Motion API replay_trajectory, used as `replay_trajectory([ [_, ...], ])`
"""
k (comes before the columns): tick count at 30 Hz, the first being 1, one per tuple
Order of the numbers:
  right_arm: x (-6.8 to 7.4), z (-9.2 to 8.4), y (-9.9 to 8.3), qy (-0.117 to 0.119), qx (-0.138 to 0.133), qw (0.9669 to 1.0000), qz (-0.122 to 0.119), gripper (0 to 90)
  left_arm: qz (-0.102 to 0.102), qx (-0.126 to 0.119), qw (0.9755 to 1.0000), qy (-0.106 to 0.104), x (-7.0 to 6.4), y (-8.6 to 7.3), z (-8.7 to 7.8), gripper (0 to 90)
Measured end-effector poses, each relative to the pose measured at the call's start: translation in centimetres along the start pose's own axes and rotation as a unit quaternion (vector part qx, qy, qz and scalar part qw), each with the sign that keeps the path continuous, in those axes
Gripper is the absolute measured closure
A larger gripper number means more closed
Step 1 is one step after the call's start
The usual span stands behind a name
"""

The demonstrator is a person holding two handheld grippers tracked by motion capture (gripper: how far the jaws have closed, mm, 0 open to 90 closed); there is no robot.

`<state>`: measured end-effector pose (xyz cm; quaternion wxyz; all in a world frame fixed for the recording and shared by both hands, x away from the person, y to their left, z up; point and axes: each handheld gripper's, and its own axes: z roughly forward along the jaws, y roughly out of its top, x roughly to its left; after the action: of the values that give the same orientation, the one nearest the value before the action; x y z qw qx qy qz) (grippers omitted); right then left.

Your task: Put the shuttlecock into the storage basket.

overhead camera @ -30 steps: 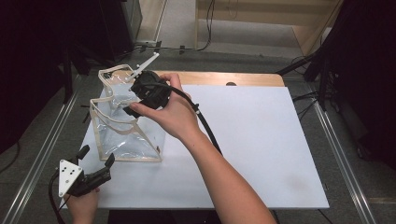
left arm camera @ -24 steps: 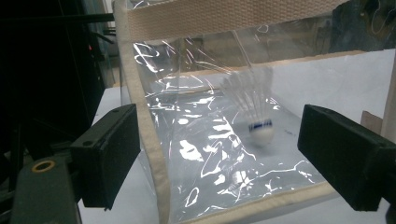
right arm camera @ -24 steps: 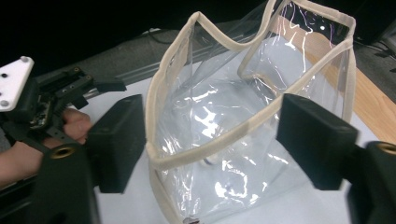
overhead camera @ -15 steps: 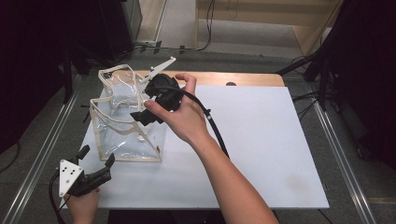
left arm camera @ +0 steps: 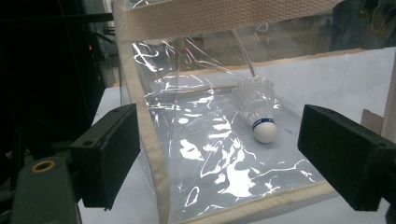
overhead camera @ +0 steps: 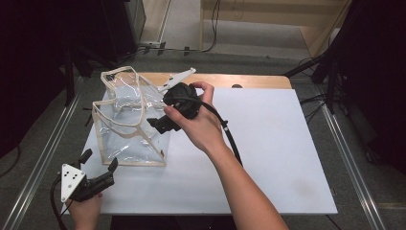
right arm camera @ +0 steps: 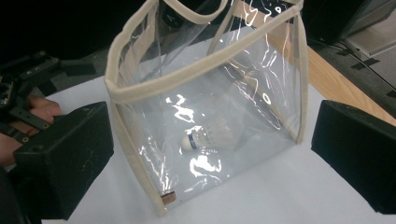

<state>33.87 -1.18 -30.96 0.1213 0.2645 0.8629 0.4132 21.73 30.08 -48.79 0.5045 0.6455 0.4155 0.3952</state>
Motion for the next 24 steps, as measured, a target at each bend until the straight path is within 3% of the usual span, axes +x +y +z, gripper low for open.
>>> replay_trajectory([
  [11, -0.8, -0.5, -2.4, -0.007, 0.001, 0.9999, 0.014, 0.0, 0.0, 0.0, 1.0, 0.0, -0.1, 0.0, 0.0, 13.7],
  [24, -1.8, -1.7, -5.2, -0.015, -0.018, 0.9993, 0.03, 0.0, 0.005, 0.004, 1.0, 0.002, -0.1, 0.0, 0.1, 13.7],
])
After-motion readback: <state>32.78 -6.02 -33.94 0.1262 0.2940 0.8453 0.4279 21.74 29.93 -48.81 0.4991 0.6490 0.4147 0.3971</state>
